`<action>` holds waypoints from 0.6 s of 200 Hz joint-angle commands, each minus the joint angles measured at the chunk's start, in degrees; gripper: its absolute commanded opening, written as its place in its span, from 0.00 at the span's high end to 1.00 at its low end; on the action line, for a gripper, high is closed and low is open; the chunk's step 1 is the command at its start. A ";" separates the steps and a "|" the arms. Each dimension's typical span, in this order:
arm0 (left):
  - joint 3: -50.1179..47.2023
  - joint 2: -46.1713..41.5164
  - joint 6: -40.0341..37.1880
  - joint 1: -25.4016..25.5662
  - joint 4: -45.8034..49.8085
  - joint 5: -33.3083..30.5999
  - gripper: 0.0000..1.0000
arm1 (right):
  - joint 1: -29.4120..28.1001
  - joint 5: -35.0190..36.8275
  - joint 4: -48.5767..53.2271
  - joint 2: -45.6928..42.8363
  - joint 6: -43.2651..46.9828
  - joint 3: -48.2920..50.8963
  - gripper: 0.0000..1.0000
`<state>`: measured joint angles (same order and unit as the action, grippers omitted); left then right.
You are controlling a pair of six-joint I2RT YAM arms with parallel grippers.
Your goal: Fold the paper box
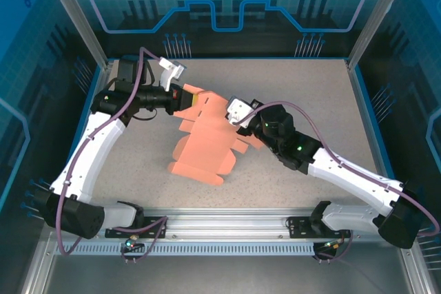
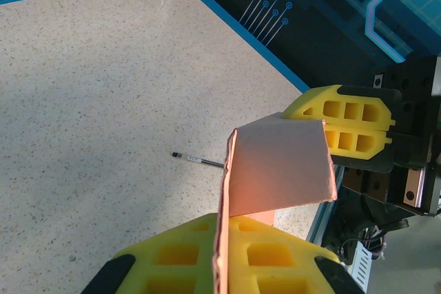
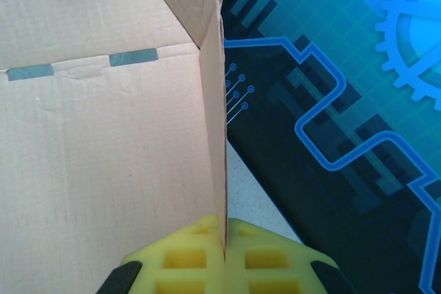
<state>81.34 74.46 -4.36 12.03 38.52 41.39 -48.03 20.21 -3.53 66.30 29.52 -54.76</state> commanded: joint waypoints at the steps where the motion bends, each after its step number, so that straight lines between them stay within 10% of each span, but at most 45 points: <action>1: 2.20 -0.55 1.15 -0.70 -1.49 3.94 0.90 | 3.01 -2.98 7.67 -0.85 -3.82 -1.43 0.96; 34: 1.56 -0.45 1.13 -0.83 -1.95 4.31 0.88 | 4.42 -8.19 10.80 -1.42 -5.18 -1.83 0.96; 81: 1.45 0.16 1.33 -0.79 -2.25 4.42 0.87 | 0.31 3.88 8.00 1.40 -1.79 -1.66 0.96; 120: 1.02 -0.18 -0.50 -0.78 -1.79 3.28 0.81 | 4.03 -5.60 13.56 1.09 -8.41 -4.17 0.96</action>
<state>81.34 74.59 -4.45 11.73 37.58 42.94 -46.83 18.74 3.99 67.42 25.61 -55.96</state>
